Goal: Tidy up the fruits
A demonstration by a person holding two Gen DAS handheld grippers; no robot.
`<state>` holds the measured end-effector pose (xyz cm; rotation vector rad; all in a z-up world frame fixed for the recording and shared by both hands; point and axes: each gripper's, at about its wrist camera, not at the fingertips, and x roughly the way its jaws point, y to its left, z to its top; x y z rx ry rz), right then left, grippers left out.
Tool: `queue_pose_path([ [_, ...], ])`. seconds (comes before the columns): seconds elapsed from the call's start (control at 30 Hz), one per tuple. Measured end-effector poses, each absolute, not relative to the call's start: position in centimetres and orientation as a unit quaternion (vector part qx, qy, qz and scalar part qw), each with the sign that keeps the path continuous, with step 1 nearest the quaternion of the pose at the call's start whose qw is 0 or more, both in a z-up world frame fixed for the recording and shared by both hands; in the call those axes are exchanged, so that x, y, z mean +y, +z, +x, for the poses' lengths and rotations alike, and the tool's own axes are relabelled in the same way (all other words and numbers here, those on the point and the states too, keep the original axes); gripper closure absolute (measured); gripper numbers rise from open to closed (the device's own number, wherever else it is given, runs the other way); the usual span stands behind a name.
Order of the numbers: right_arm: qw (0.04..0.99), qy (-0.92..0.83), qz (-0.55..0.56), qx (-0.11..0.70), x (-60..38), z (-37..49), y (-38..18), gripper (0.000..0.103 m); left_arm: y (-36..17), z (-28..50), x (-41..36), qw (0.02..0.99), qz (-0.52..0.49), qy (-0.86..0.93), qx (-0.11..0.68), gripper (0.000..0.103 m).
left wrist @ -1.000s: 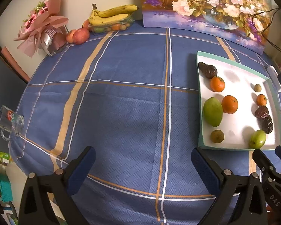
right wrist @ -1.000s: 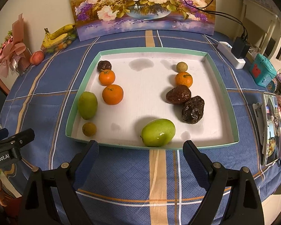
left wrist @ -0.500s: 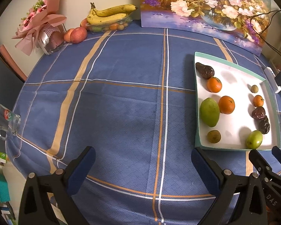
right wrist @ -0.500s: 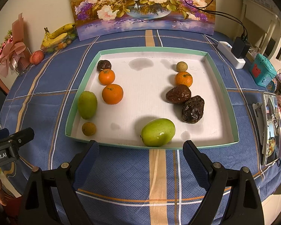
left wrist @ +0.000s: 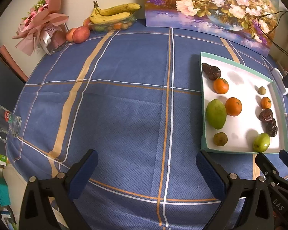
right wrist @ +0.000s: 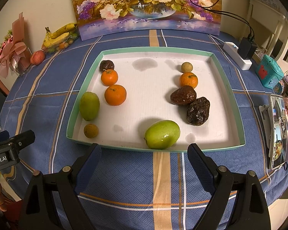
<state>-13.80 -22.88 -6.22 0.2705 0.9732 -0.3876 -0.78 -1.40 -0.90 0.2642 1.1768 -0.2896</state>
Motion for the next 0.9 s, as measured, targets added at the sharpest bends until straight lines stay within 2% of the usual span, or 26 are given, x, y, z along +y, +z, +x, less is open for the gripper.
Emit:
queue_pose_path([
  [0.9, 0.856, -0.186, 0.128, 0.465, -22.74, -13.85, -6.46, 0.011, -1.27, -0.82, -1.47, 0.811, 0.153, -0.105, 0.555, 0.000],
])
